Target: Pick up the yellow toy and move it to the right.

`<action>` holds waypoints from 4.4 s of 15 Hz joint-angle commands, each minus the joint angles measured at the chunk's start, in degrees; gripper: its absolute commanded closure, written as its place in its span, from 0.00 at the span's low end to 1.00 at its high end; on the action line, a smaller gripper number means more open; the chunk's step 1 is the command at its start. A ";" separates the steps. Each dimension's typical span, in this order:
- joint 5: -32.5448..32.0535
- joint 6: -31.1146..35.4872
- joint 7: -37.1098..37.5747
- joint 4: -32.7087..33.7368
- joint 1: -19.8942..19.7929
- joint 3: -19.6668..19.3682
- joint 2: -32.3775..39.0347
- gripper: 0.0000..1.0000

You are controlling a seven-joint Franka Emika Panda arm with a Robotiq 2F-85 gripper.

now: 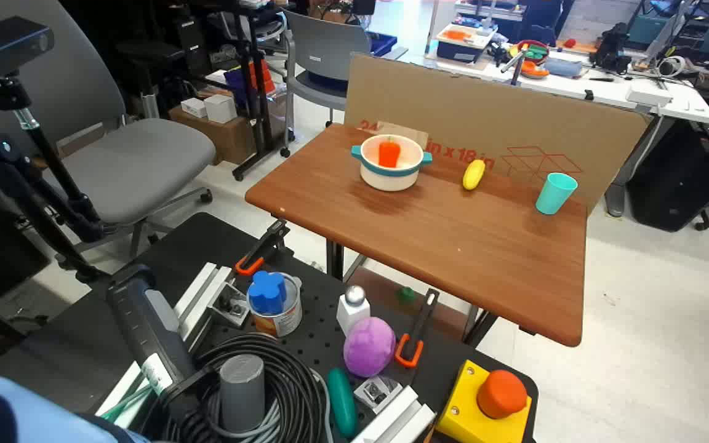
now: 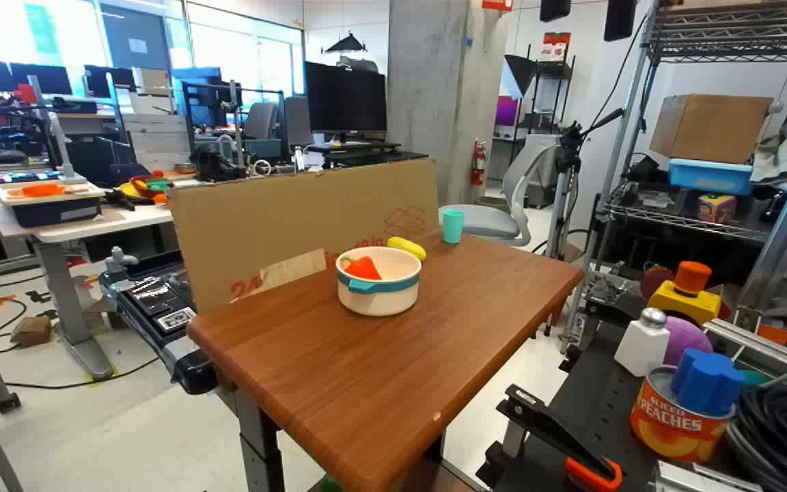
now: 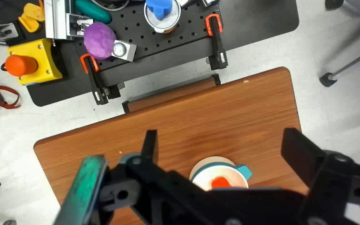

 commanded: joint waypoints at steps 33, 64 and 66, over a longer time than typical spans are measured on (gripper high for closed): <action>-2.15 17.10 -8.06 45.35 -3.94 -10.49 50.54 0.00; -7.60 4.70 -0.85 68.59 -0.20 -14.79 81.83 0.00; -7.70 4.04 -0.95 69.84 -0.09 -14.86 82.89 0.00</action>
